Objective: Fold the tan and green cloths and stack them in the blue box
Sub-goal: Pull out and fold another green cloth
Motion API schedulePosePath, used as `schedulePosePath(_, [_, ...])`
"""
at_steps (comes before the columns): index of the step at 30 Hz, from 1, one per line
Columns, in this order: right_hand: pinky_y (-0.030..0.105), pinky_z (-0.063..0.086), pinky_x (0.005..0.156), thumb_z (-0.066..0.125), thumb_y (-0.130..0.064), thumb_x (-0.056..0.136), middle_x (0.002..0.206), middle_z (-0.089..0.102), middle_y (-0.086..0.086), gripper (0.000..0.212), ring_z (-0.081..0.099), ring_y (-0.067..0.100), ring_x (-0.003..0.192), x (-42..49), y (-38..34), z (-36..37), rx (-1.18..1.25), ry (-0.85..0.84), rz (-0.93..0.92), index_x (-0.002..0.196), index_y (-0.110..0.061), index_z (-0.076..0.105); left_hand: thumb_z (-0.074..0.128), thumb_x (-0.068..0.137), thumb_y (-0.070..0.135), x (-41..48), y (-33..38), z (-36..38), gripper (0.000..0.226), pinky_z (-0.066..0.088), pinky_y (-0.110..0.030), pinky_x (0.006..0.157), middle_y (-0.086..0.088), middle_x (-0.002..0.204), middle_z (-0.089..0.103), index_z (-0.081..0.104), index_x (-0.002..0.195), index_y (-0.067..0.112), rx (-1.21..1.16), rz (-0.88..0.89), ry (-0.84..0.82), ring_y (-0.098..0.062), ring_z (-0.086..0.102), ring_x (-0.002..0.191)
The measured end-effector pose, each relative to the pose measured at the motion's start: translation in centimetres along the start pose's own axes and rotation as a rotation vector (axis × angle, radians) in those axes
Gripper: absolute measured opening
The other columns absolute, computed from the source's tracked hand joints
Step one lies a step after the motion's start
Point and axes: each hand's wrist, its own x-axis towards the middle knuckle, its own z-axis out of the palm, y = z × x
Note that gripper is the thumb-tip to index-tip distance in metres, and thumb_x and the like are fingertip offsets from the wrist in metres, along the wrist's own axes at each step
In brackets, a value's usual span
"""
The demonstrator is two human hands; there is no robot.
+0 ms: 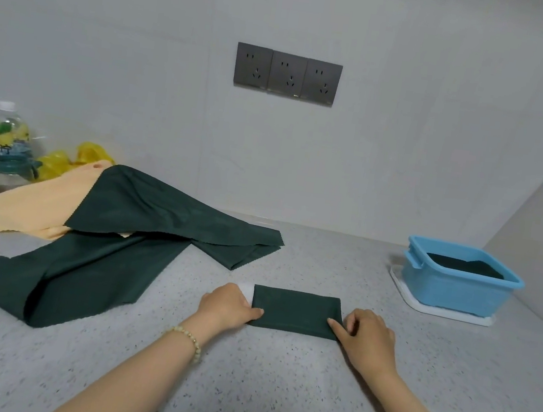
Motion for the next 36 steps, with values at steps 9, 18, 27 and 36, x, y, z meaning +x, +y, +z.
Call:
schedulePosePath(9, [0.032, 0.002, 0.118, 0.025, -0.035, 0.103, 0.157, 0.021, -0.004, 0.047, 0.012, 0.013, 0.146, 1.3, -6.1, 1.8, -0.072, -0.303, -0.323, 0.148, -0.02, 0.029, 0.069, 0.08, 0.036, 1.1, 1.0, -0.8, 0.026, 0.042, -0.025, 0.067, 0.0, 0.084, 0.053, 0.054, 0.081, 0.015, 0.008, -0.037, -0.084, -0.017, 0.053, 0.085])
schedulePosePath(18, [0.031, 0.001, 0.119, 0.016, -0.033, 0.104, 0.159, 0.012, -0.004, 0.05, 0.007, 0.01, 0.146, 1.3, -5.5, 4.4, -0.17, -0.403, -0.281, 0.152, -0.018, 0.014, 0.018, 0.105, 0.03, 1.6, 2.2, 2.8, 0.051, -0.007, -0.034, 0.118, 0.003, 0.161, 0.003, 0.006, 0.153, 0.021, 0.445, 0.385, -0.018, -0.016, -0.004, 0.147])
schedulePosePath(27, [0.027, -0.002, 0.118, 0.015, -0.041, 0.103, 0.16, 0.005, -0.004, 0.055, 0.002, 0.009, 0.146, 1.6, -4.1, 4.3, -0.203, -0.423, -0.342, 0.152, -0.017, 0.008, 0.01, 0.104, 0.037, 2.1, 1.3, 4.7, 0.052, -0.007, -0.035, 0.118, 0.004, 0.161, -0.004, -0.001, 0.153, 0.024, 0.507, 0.357, 0.005, -0.014, -0.006, 0.147])
schedulePosePath(36, [0.032, -0.004, 0.119, 0.009, -0.04, 0.103, 0.16, 0.0, -0.005, 0.054, -0.002, 0.01, 0.146, 2.7, 1.1, 1.0, -0.251, -0.52, -0.233, 0.152, -0.021, 0.0, 0.008, 0.103, 0.039, 2.2, 1.0, 4.9, 0.05, -0.006, -0.039, 0.118, 0.004, 0.161, 0.0, -0.004, 0.151, 0.036, 0.486, 0.373, -0.017, -0.018, 0.001, 0.147])
